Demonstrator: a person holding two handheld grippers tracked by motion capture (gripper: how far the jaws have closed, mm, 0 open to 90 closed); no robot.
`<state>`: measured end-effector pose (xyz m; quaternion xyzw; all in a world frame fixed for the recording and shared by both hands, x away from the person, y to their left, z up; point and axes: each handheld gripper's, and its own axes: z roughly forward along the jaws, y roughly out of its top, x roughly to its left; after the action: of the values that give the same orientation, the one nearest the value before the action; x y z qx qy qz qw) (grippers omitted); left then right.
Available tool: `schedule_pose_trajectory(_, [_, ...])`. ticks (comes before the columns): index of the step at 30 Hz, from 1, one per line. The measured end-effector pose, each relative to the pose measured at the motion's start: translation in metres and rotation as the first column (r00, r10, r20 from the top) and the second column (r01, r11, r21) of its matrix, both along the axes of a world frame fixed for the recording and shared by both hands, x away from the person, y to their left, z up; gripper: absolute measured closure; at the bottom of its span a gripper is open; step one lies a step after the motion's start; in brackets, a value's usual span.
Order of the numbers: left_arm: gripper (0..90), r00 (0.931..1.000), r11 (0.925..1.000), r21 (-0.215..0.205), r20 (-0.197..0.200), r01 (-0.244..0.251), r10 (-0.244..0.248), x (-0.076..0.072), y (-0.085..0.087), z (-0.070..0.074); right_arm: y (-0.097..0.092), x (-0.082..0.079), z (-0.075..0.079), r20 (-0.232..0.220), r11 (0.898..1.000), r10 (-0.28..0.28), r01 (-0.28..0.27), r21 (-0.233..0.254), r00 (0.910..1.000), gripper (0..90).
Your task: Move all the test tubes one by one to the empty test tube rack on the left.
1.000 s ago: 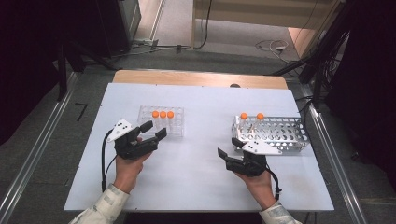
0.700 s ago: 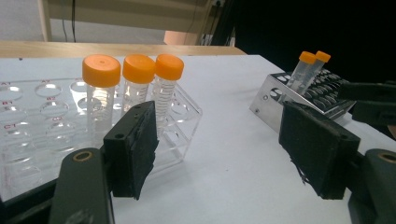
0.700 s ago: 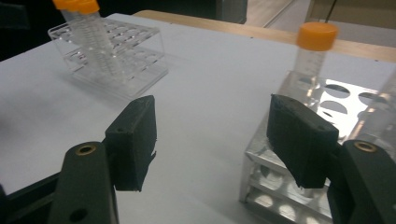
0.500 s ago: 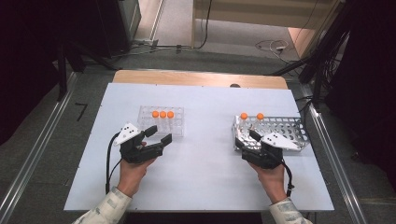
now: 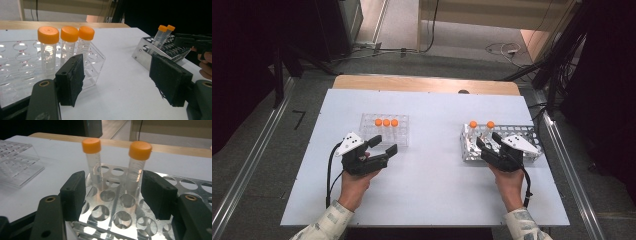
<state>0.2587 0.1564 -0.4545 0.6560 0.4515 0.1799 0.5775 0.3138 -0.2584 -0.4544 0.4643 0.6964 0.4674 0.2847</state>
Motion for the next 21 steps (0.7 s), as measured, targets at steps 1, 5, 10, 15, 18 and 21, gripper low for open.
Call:
schedule_pose_trajectory(1, [27.5, 1.0, 1.0, -0.001, 0.0, 0.002, -0.002, 0.0, 0.0, 0.0, -0.001, 0.003, -0.001, 0.001, 1.0, -0.012, 0.012, -0.001, 0.9999, 37.6])
schedule_pose_trajectory(5, [27.5, 1.0, 1.0, -0.001, 0.001, 0.004, -0.004, 0.0, 0.0, 0.0, -0.004, 0.014, -0.004, -0.016, 0.999, -0.044, 0.044, 0.008, 0.9989, 42.0])
schedule_pose_trajectory(10, [27.5, 1.0, 1.0, -0.002, -0.001, 0.004, -0.004, 0.0, 0.0, 0.0, -0.004, 0.022, -0.006, -0.021, 0.998, -0.056, 0.056, -0.014, 0.9982, 47.6])
schedule_pose_trajectory(15, [27.5, 1.0, 1.0, -0.005, -0.001, 0.003, -0.003, 0.0, 0.0, 0.0, -0.007, 0.027, -0.006, -0.022, 0.998, -0.067, 0.067, 0.0, 0.9975, 55.3])
schedule_pose_trajectory(18, [27.5, 1.0, 1.0, -0.005, -0.003, 0.003, -0.003, 0.0, 0.0, 0.0, -0.006, 0.028, -0.006, -0.024, 0.998, -0.062, 0.062, -0.002, 0.9978, 57.2])
schedule_pose_trajectory(21, [27.5, 1.0, 1.0, -0.002, -0.004, 0.003, -0.003, 0.0, 0.0, 0.0, -0.004, 0.029, -0.005, -0.021, 0.998, -0.06, 0.06, -0.005, 0.998, 59.0])
